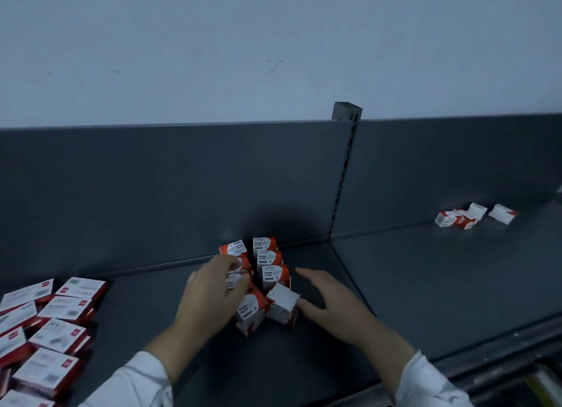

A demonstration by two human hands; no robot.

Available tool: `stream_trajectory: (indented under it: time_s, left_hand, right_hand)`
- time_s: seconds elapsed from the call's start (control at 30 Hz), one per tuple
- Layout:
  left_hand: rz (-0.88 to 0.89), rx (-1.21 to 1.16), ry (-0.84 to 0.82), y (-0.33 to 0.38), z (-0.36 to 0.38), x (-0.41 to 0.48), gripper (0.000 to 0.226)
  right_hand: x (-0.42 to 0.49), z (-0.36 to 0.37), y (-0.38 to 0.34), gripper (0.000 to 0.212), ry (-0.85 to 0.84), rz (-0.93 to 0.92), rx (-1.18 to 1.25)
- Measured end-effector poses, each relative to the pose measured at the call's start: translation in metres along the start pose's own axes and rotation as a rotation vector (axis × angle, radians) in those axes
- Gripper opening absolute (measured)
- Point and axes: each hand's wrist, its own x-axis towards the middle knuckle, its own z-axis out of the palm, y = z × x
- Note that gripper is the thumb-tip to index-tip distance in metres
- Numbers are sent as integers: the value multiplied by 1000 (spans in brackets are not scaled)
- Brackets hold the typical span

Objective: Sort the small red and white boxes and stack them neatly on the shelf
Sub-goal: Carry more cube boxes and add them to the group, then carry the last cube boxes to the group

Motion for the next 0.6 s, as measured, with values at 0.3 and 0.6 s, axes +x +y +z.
stream_trajectory:
  time_s: [0.3, 0.6]
  left_hand:
    - [133, 296, -460, 55, 50, 32, 71]
    - [265, 411, -600, 137, 105, 27, 72]
  right_hand:
    - [-15, -34, 23, 65, 40, 99, -322]
    - [-71, -77, 70, 62, 74, 227, -352]
